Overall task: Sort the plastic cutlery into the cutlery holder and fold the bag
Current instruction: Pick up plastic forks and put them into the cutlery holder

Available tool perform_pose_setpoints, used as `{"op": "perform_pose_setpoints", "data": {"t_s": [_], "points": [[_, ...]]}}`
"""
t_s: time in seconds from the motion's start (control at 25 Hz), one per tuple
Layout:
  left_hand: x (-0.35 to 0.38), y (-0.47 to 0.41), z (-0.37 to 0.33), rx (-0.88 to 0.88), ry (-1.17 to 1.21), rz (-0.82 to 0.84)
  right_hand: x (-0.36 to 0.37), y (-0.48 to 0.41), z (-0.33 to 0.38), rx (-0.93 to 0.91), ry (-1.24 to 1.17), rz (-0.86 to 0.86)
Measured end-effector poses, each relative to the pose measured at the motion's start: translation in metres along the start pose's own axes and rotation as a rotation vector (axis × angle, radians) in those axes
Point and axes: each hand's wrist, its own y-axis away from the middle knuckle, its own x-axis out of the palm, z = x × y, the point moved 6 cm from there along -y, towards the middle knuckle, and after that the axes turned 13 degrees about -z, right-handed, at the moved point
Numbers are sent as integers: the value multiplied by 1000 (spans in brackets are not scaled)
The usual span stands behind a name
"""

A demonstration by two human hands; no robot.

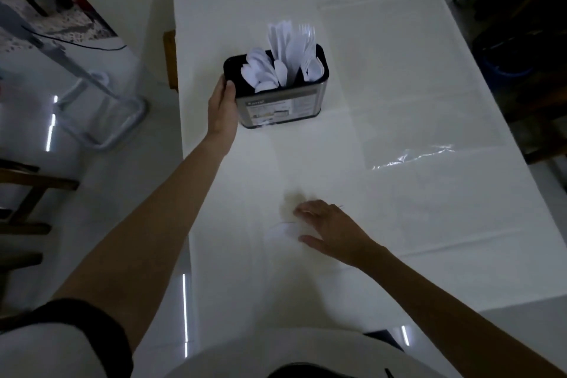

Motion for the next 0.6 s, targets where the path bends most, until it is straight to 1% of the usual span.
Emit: {"op": "perform_pose_setpoints", "data": {"t_s": [0.04,0.08,0.28,0.36,0.44,0.48,0.52,0.56,0.6], "points": [[0,0,1,-1,-4,-5,8,4,0,-3,11,61],[0,0,1,-1,-5,-9,11,4,-1,-8,24,79],[0,1,3,-12,14,-20,8,-3,4,-104,141,-116],[0,1,3,-8,21,-22,10,-5,4,-108,168,-127],[1,1,3,-12,26,-25,10,-7,5,-134,136,-123],[1,1,3,-14,28,-28,6,-10,3,-89,92,-107],[1,0,4,-12,30,-31,0,-15,-3,4,47,-95],[1,0,5,-9,27,-31,-14,-19,-6,92,-18,-124],[0,-1,7,-5,25,-31,-32,-27,-9,140,-87,-221]]}}
